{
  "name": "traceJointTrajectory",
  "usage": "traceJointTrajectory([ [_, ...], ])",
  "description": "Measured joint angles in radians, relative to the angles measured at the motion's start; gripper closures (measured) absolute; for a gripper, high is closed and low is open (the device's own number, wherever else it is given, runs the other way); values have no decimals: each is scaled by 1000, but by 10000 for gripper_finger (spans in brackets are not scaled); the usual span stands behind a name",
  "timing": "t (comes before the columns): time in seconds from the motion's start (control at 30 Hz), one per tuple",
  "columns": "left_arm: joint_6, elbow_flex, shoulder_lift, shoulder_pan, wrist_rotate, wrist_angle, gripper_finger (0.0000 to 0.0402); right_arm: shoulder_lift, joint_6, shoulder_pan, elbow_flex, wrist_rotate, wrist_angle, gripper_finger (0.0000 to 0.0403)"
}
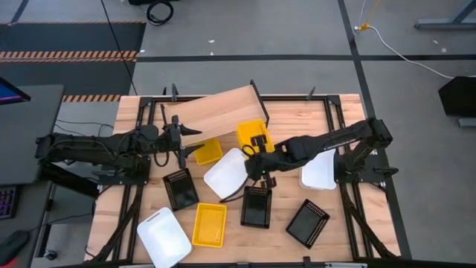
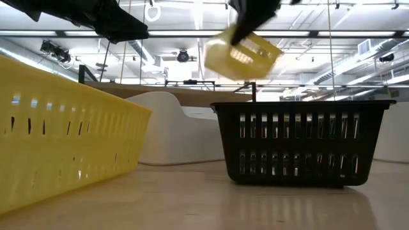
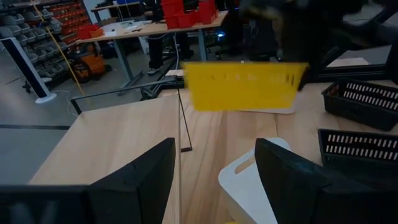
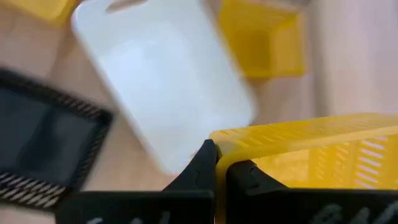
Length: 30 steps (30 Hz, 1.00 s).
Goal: Stack baskets on shelf by color
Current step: Put the top right yellow bin on the shelf
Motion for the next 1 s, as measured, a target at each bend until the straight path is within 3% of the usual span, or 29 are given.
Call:
traceJointTrajectory([
  [0.2, 1, 0, 0, -16, 0, 20, 173, 0, -125, -131, 64, 11, 2, 397],
  [0.47, 1, 0, 0, -16, 0, 55, 173, 0, -253, -307, 69, -118, 84, 397],
  [0.7, 24, 0, 0, -14, 0, 99, 173, 21, -278, -387, 71, -238, 144, 396],
  [1.0, 21, 0, 0, -15, -5, 72, 173, 95, -284, -445, 72, -260, 146, 394],
])
